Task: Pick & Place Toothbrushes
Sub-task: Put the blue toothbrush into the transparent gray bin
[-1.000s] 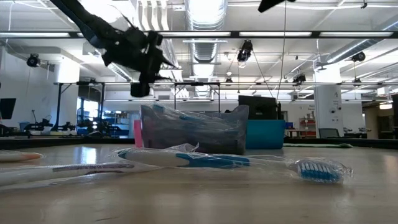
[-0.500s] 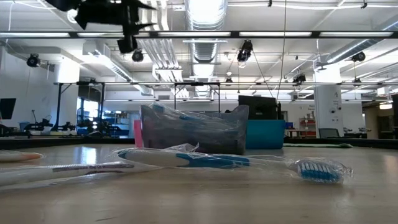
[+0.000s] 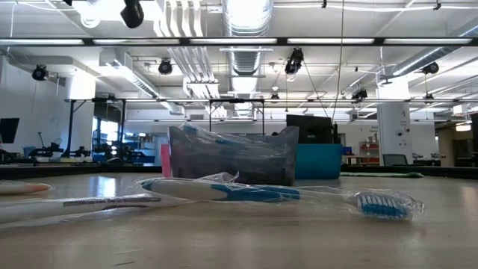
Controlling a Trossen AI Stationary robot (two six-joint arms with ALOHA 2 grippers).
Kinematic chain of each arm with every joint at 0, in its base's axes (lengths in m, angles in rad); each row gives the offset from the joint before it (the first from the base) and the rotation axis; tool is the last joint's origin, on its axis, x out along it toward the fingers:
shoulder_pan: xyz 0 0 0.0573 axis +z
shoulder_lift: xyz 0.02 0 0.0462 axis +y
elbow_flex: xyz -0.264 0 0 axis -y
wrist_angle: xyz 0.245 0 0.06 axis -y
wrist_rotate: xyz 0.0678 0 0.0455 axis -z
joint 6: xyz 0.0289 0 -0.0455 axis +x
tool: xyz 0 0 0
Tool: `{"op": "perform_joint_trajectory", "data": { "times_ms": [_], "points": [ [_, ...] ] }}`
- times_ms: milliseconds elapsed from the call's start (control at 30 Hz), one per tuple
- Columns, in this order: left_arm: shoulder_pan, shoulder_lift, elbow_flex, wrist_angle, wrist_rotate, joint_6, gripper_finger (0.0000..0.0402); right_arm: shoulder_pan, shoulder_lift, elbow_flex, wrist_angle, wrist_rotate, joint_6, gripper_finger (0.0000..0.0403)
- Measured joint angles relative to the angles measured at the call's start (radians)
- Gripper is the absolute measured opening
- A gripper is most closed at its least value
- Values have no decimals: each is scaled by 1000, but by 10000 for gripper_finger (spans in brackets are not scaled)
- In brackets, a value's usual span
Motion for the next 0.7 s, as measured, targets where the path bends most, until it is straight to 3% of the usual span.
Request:
{"op": "perform_joint_trajectory", "data": {
  "times_ms": [233,400,700],
  "points": [
    [-68,-58,-13,-1,-57,159,163,-56,0,27,25,-306,-13,110],
    [-142,-66,-51,1,-155,300,163,-88,0,17,20,-514,29,126],
    [-282,-64,-194,236,-187,470,163,-88,0,-26,23,-675,128,149]
  ]
}}
